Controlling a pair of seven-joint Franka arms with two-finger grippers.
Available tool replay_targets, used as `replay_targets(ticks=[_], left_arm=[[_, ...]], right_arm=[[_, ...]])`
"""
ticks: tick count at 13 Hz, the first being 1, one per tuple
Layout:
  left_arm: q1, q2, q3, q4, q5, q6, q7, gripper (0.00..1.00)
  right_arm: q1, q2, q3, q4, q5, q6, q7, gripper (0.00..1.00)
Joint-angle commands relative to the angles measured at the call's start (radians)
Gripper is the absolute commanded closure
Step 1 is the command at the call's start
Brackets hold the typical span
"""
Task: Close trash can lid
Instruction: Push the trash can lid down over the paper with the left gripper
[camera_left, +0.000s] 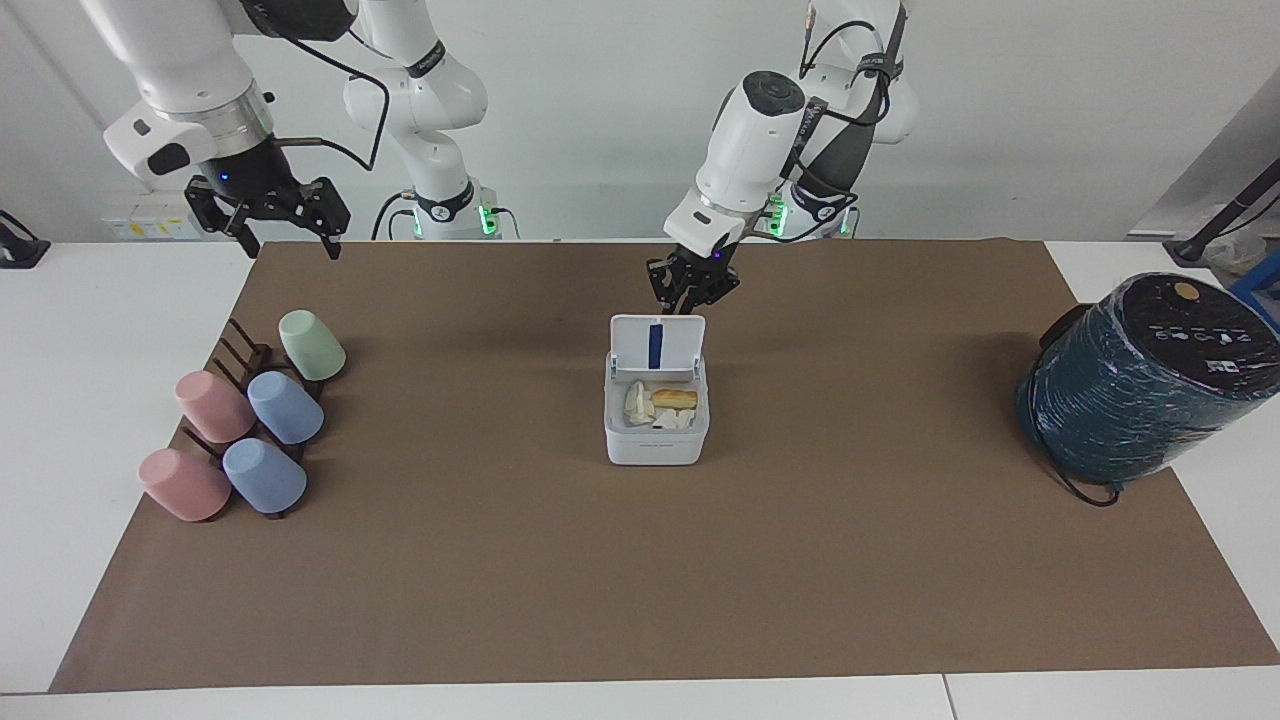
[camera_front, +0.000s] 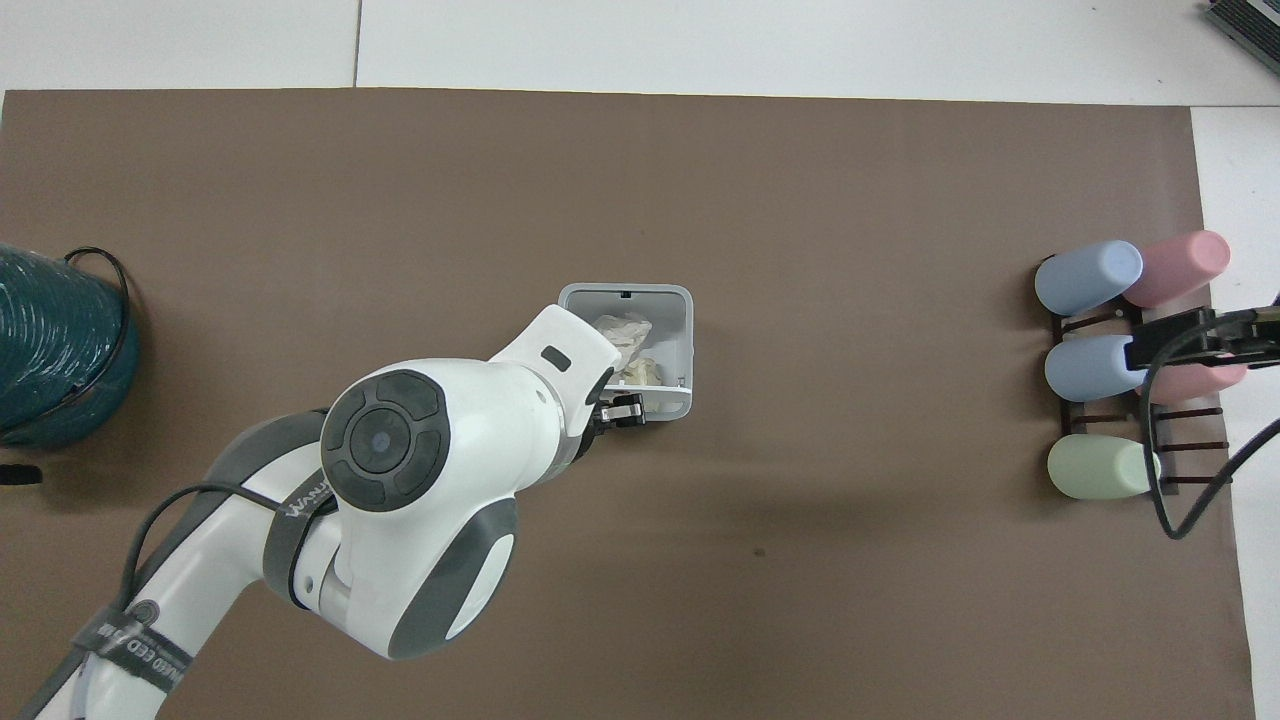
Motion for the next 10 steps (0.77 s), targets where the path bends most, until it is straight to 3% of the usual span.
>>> replay_targets(ticks=[1,7,10], left_arm=[[-0.015,0.033,0.015,0.000,-0.039,0.114,-0.021,0.74],[0.000,0.093,0.015,0.007,-0.084,0.252,-0.020,0.74],[-0.003,0.171,0.015,0.044,-0.091,0.286,-0.020,0.75]], right_arm=[[-0.007,-0.017,0.004,-0.018,0.022,0.007,0.010,0.00],[-0.007,-0.017,0.004,-0.018,0.022,0.007,0.010,0.00],[-0.007,-0.017,0.004,-0.018,0.023,0.007,0.010,0.00]])
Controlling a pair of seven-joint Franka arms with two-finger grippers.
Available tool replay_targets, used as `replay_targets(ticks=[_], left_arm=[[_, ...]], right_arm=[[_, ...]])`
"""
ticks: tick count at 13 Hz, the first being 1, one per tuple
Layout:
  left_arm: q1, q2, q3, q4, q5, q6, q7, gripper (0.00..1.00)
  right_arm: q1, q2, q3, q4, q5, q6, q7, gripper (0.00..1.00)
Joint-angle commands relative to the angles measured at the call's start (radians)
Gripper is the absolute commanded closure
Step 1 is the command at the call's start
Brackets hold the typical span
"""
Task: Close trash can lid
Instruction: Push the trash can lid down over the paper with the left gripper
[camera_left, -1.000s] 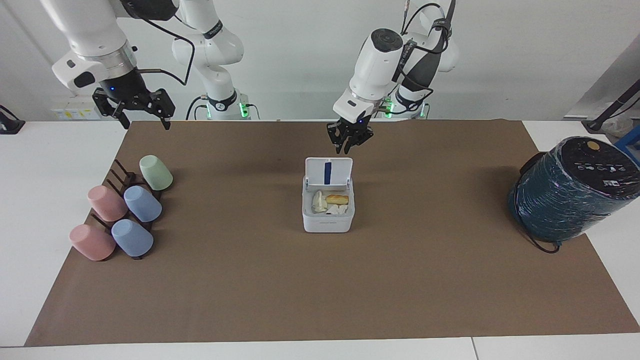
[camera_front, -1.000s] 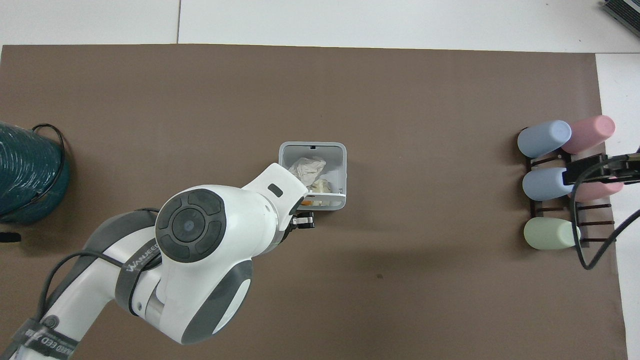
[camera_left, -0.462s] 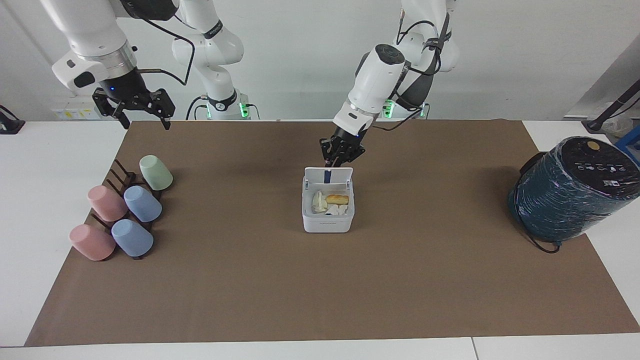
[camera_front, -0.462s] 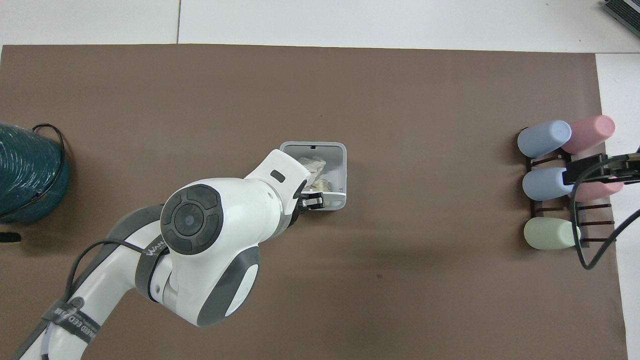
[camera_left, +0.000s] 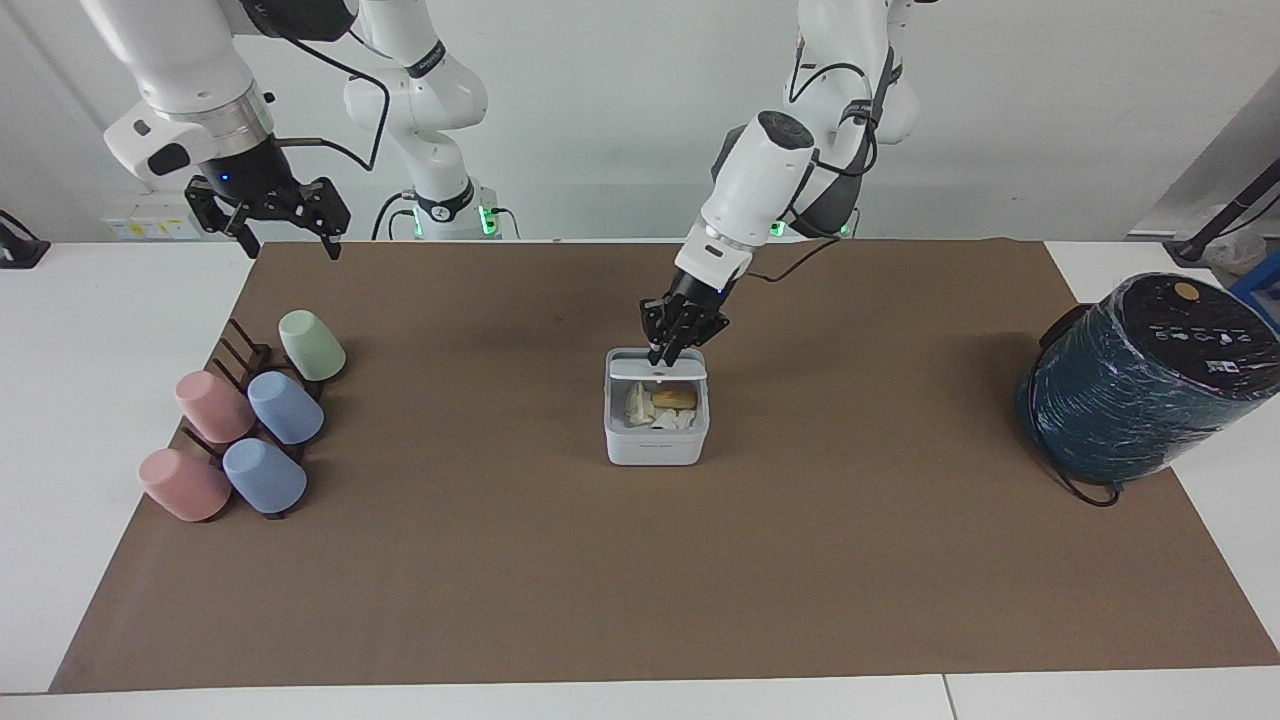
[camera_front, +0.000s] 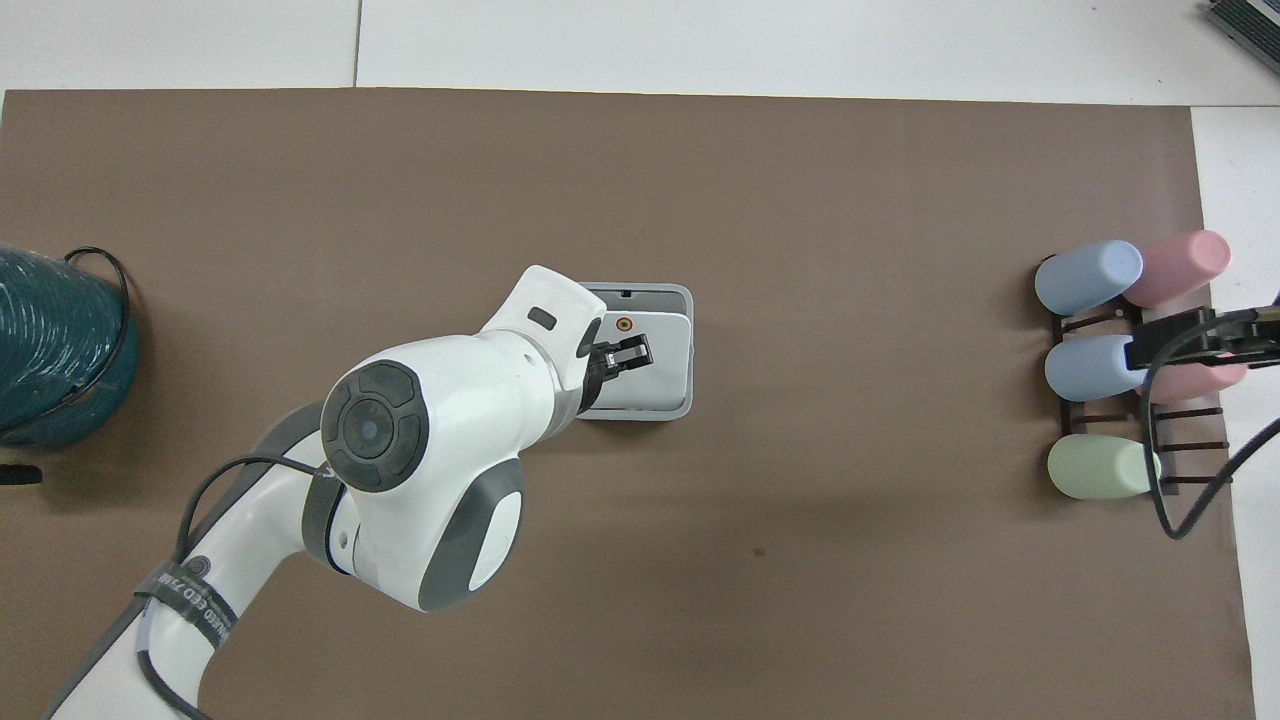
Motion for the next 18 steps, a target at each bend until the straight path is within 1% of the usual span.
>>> replay_targets(ticks=[1,3,7,11,15,18], left_arm=[[-0.005,0.086,0.003,0.054,-0.022,0.044,-0.003,0.75],[-0.004,0.106,0.003,0.057,-0.024,0.073,-0.003,0.74],[-0.005,0.132,0.005,0.054,-0.024,0.087,-0.002,0.74],[-0.011,0.139,0.005,0.049,-0.024,0.085,0.004,0.74],[-0.017,0.166,0.005,0.048,-0.024,0.093,0.009,0.73],[-0.016,0.166,0.005,0.049,-0.022,0.090,0.010,0.73]], right_arm=[[-0.007,-0.017,0.004,-0.018,0.023,0.007,0.010,0.00],[-0.007,-0.017,0.004,-0.018,0.022,0.007,0.010,0.00],[-0.007,-0.017,0.004,-0.018,0.022,0.007,0.010,0.00],[-0.007,-0.017,0.004,-0.018,0.022,0.007,0.010,0.00],[-0.007,-0.017,0.004,-0.018,0.022,0.007,0.010,0.00],[-0.007,-0.017,0.004,-0.018,0.022,0.007,0.010,0.00]])
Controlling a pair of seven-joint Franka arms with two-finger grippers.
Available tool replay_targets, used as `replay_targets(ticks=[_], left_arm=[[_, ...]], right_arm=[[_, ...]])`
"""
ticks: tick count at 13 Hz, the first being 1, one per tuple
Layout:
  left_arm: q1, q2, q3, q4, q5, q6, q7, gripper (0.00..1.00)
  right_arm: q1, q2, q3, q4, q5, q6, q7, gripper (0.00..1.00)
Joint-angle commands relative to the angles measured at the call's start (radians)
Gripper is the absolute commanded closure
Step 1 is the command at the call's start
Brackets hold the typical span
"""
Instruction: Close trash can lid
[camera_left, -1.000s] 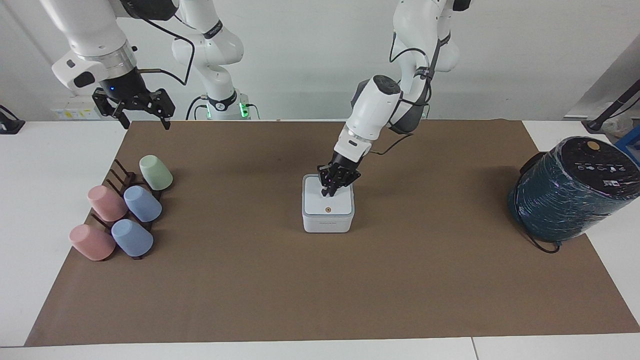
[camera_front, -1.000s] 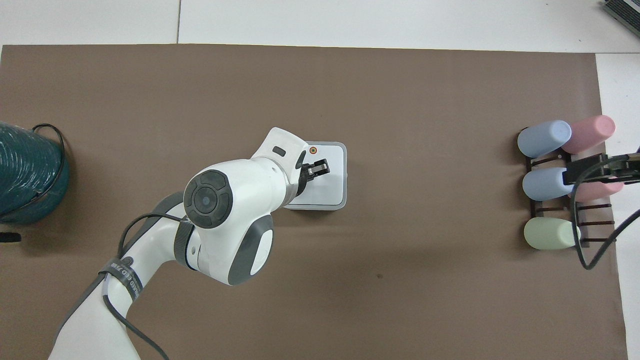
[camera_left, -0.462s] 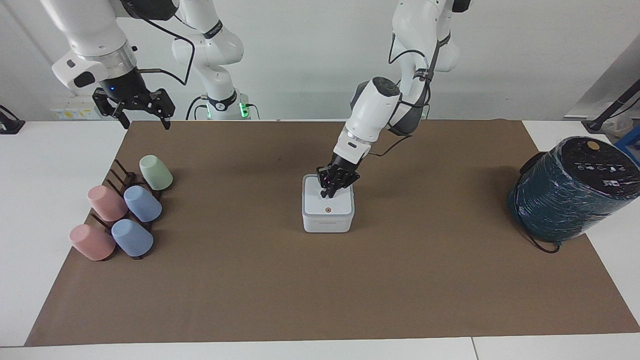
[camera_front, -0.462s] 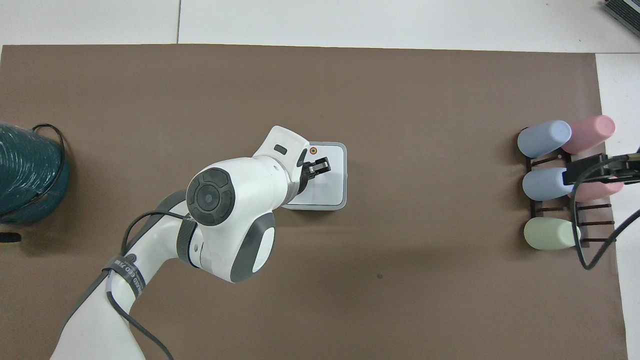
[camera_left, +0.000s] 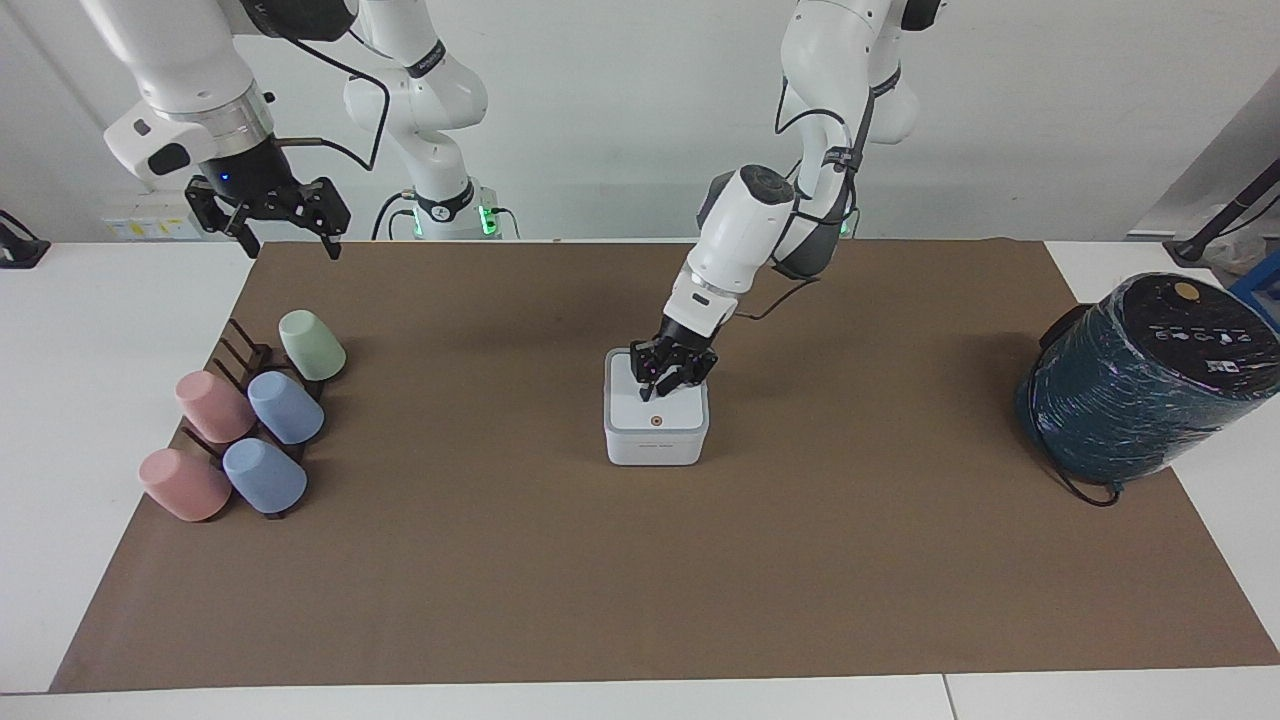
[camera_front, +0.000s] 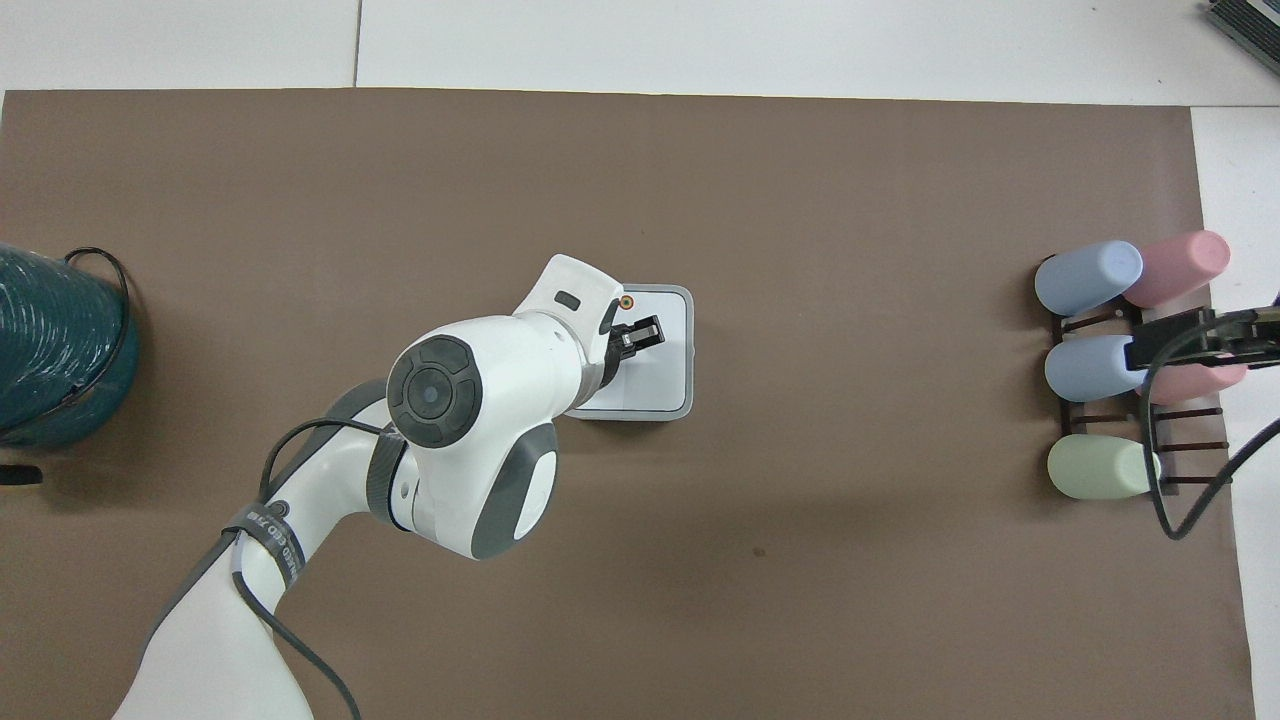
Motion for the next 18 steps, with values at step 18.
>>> replay_targets(ticks=[18], left_arm=[[0.288,-0.018,0.023,0.489,0.209,-0.872,0.129,0.50]], right_arm=[[-0.007,-0.017,0.004,-0.018,0.022,0.007,0.010,0.00]])
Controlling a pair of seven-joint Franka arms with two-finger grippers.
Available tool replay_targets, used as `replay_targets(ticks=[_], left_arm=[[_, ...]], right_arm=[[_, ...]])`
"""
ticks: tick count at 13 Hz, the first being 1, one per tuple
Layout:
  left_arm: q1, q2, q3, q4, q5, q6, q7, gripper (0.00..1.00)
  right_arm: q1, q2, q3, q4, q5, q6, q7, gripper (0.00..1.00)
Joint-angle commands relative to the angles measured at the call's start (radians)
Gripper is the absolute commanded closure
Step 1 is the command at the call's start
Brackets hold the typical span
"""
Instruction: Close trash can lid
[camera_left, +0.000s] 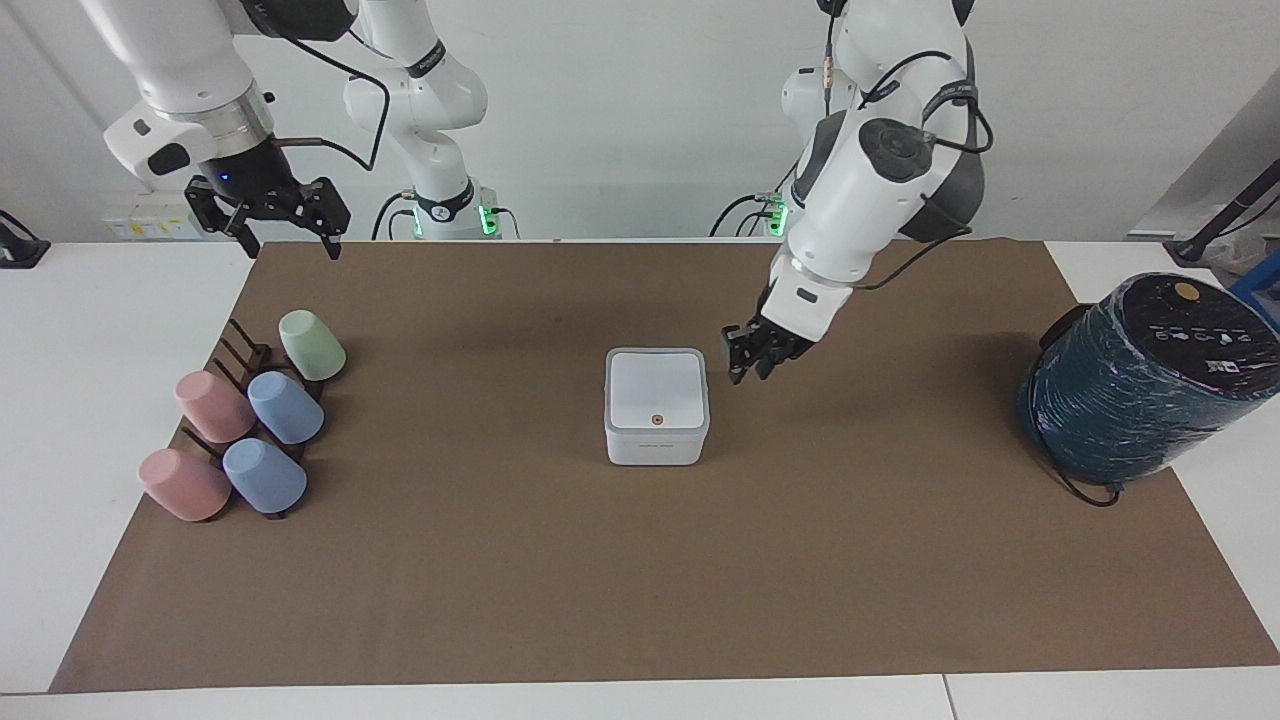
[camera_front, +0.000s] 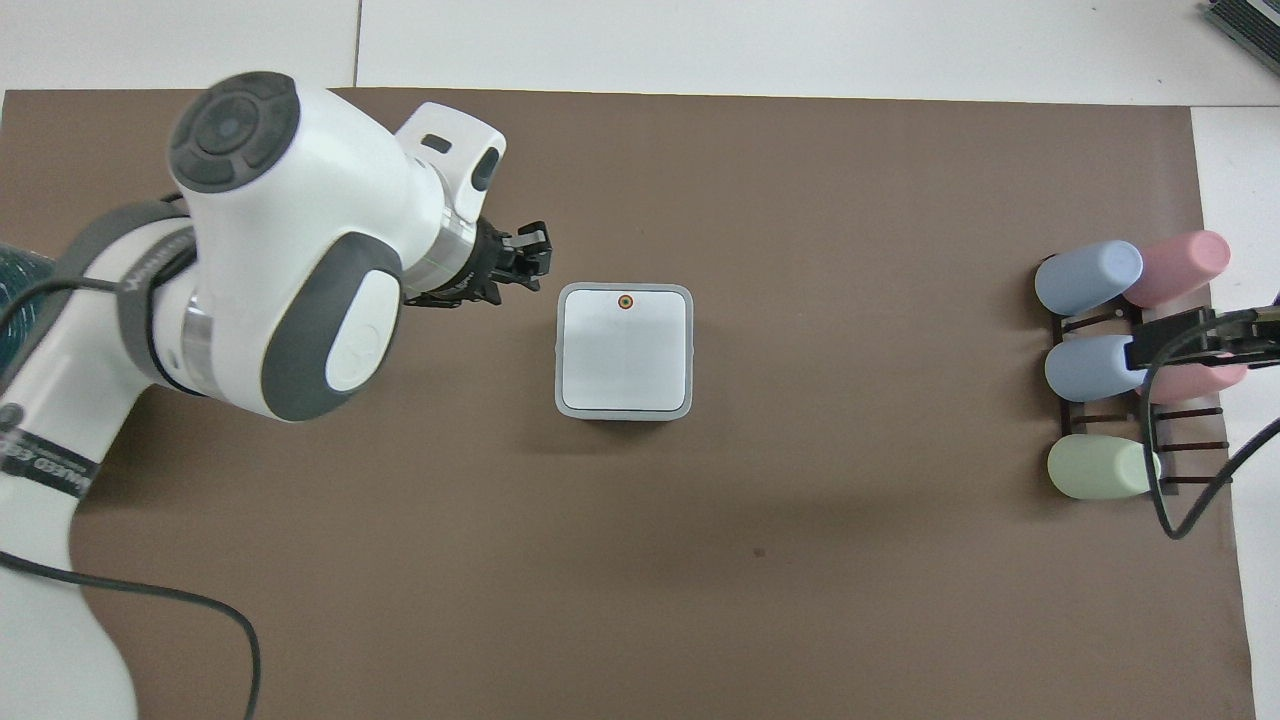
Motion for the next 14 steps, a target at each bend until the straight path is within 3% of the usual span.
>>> replay_targets(ticks=[1,4,7,9,14], left_arm=[[0.102,-0.053,0.000,0.017,0.035,-0.106,0.134,0.48],[0.249,-0.130,0.003,0.009,0.035,-0.218,0.357,0.39],[0.282,-0.166,0.003,0.009,0.122,-0.296,0.483,0.24],[0.279,-0.175,0.001,0.006,0.135,-0.301,0.505,0.00],[0.270,-0.173,0.001,0.006,0.144,-0.269,0.506,0.00]], right_arm=[[-0.007,-0.017,0.004,-0.018,0.022,0.007,0.010,0.00],[-0.007,-0.017,0.004,-0.018,0.022,0.007,0.010,0.00],[-0.007,-0.017,0.004,-0.018,0.022,0.007,0.010,0.00],[-0.007,-0.017,0.004,-0.018,0.022,0.007,0.010,0.00],[-0.007,-0.017,0.004,-0.018,0.022,0.007,0.010,0.00]])
